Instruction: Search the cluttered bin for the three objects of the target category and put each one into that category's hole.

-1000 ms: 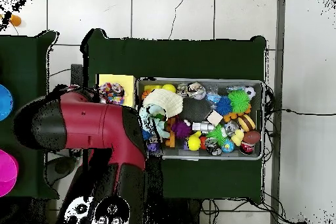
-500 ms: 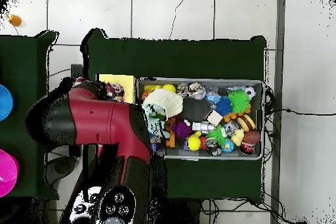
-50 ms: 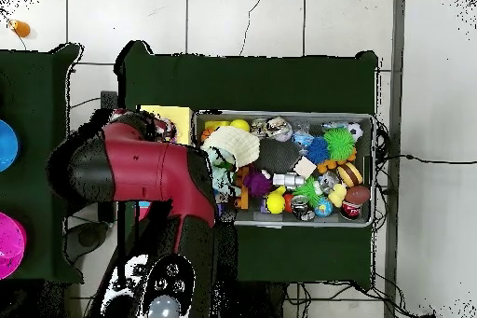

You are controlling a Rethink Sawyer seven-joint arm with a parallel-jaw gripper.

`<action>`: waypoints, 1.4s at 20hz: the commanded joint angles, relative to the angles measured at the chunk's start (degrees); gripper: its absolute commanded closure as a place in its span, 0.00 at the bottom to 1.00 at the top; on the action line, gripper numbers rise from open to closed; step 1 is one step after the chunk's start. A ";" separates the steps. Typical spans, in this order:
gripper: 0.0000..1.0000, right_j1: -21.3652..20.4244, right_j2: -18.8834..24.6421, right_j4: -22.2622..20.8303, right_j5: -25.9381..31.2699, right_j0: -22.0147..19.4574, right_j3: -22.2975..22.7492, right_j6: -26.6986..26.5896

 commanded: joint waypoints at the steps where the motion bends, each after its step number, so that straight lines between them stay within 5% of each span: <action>1: 1.00 3.30 2.23 -0.38 -1.41 -1.55 5.66 10.51; 28: 1.00 4.61 3.48 2.75 -3.06 0.61 6.65 13.62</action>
